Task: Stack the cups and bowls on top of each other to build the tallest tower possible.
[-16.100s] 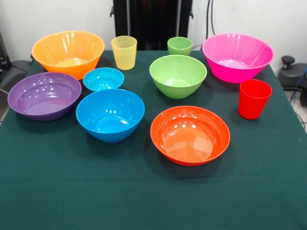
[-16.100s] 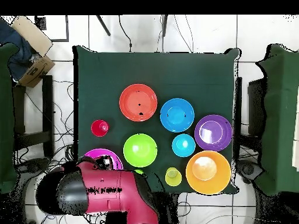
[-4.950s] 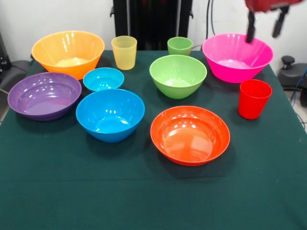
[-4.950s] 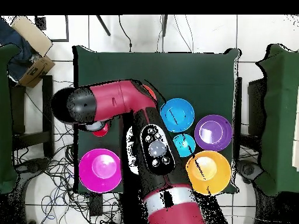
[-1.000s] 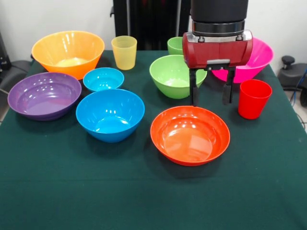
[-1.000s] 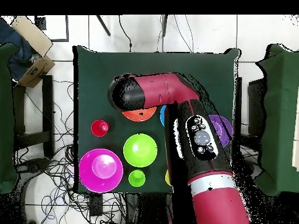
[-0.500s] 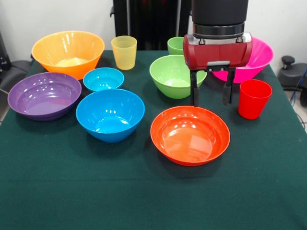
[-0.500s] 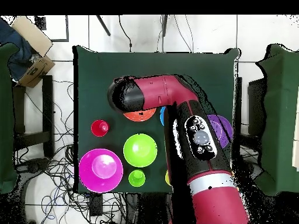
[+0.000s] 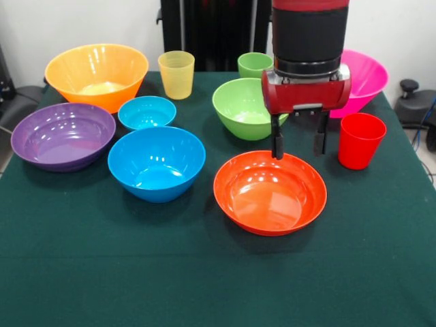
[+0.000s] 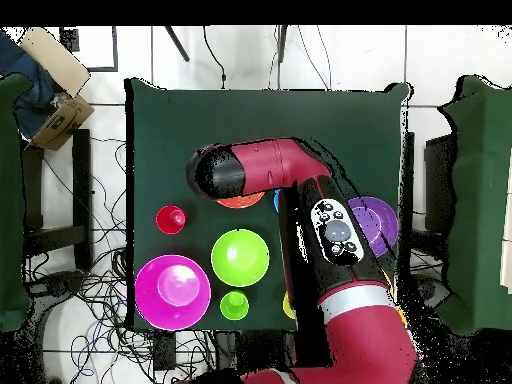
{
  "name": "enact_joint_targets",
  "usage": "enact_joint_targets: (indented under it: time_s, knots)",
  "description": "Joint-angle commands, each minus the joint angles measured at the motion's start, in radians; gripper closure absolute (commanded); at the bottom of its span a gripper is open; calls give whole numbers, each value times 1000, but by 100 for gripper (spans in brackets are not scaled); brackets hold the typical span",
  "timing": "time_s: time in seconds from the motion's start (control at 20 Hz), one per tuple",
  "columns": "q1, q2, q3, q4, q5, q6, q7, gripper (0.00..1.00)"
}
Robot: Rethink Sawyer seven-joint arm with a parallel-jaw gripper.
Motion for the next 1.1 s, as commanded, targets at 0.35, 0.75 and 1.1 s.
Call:
enact_joint_targets:
  time_s: [0.35, 0.75, 1.1]
  knots:
    - [31, 64, -31, 113, -111, -33, -31, 0]
    - [44, 65, -46, 111, -121, -54, -25, 0]
    - [31, 47, -32, 125, -124, -111, -30, 0]
